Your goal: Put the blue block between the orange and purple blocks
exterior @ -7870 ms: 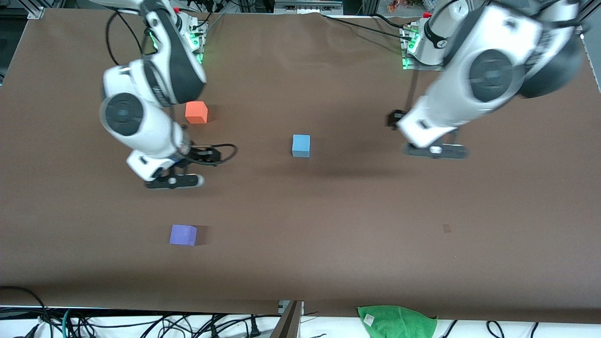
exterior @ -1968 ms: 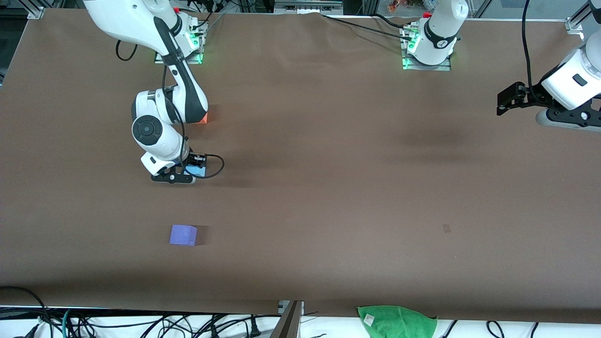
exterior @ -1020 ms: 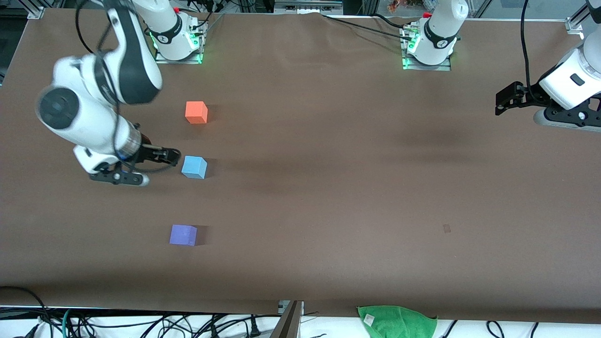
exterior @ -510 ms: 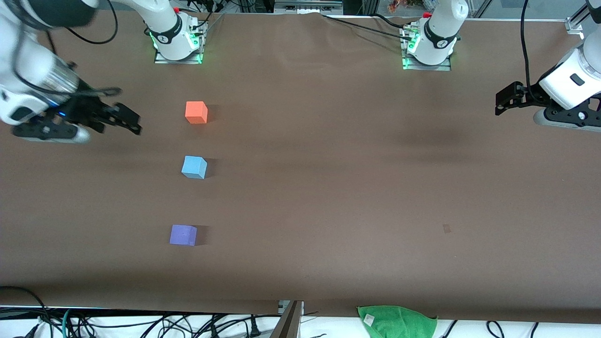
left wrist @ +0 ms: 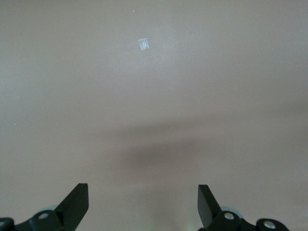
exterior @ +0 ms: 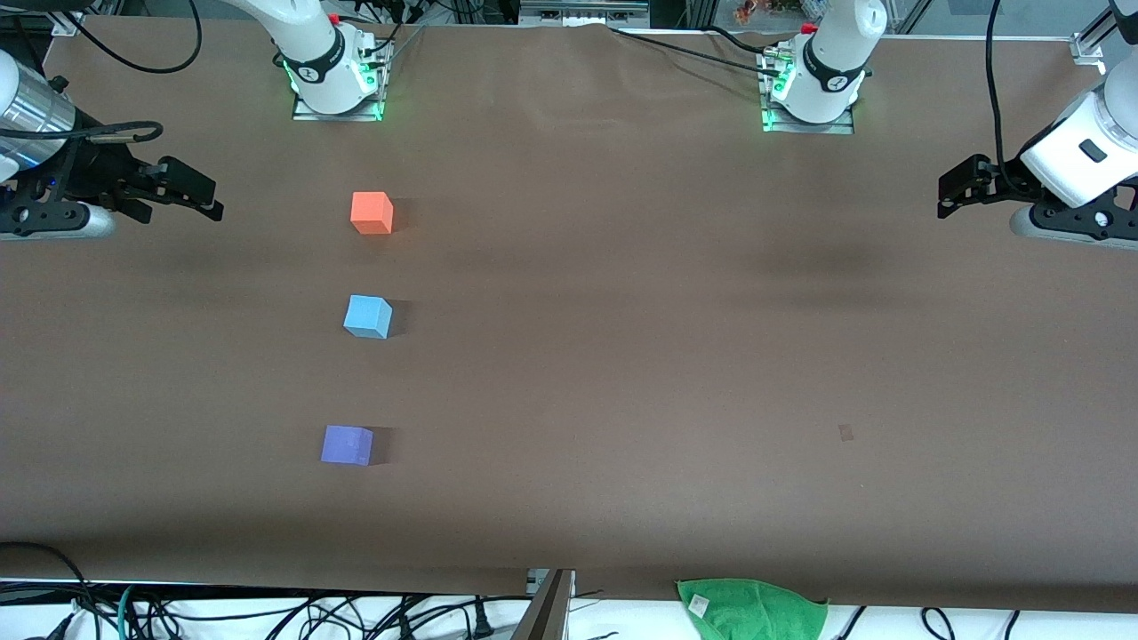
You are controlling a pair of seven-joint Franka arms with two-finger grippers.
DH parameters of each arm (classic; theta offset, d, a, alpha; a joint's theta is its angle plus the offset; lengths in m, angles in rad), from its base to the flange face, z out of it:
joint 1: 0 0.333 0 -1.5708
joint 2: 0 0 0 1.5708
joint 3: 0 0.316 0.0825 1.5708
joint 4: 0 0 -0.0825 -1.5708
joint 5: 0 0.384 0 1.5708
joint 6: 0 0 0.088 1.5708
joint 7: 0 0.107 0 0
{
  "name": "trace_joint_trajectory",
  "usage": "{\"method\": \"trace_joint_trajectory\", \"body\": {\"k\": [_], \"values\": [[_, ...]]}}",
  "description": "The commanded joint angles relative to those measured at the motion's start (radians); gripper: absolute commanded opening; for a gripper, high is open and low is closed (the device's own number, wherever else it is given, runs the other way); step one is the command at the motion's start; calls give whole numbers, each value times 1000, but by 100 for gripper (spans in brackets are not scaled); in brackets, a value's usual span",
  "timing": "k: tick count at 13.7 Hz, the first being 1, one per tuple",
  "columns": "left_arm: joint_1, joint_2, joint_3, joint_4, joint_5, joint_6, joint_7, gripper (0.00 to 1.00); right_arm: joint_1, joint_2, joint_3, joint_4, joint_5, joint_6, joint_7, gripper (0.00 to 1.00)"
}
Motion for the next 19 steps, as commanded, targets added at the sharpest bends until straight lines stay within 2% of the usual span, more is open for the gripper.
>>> {"method": "trace_joint_trajectory", "body": {"k": [1,8,9,11,12,16,19], "values": [[-3,-10,-2,4,14,-12,-1,100,-73,-4,88,-3,-15,-9,-2,100],[-4,-10,-4,5,14,-9,-8,100,-71,14,100,23,-61,-3,1,100],[-4,-10,-4,5,14,-9,-8,100,-93,17,140,23,-75,-1,1,100],[-4,-10,-4,5,11,-9,-7,100,-212,17,269,25,-79,-1,-1,100],[-4,-10,-4,5,8,-9,-7,100,-221,17,280,25,-79,-1,1,100],[-4,-10,-4,5,8,-9,-7,100,-229,14,277,38,-72,-18,10,100],[-3,-10,-4,5,8,-9,-7,100,-229,5,277,40,-72,-89,64,100]]}}
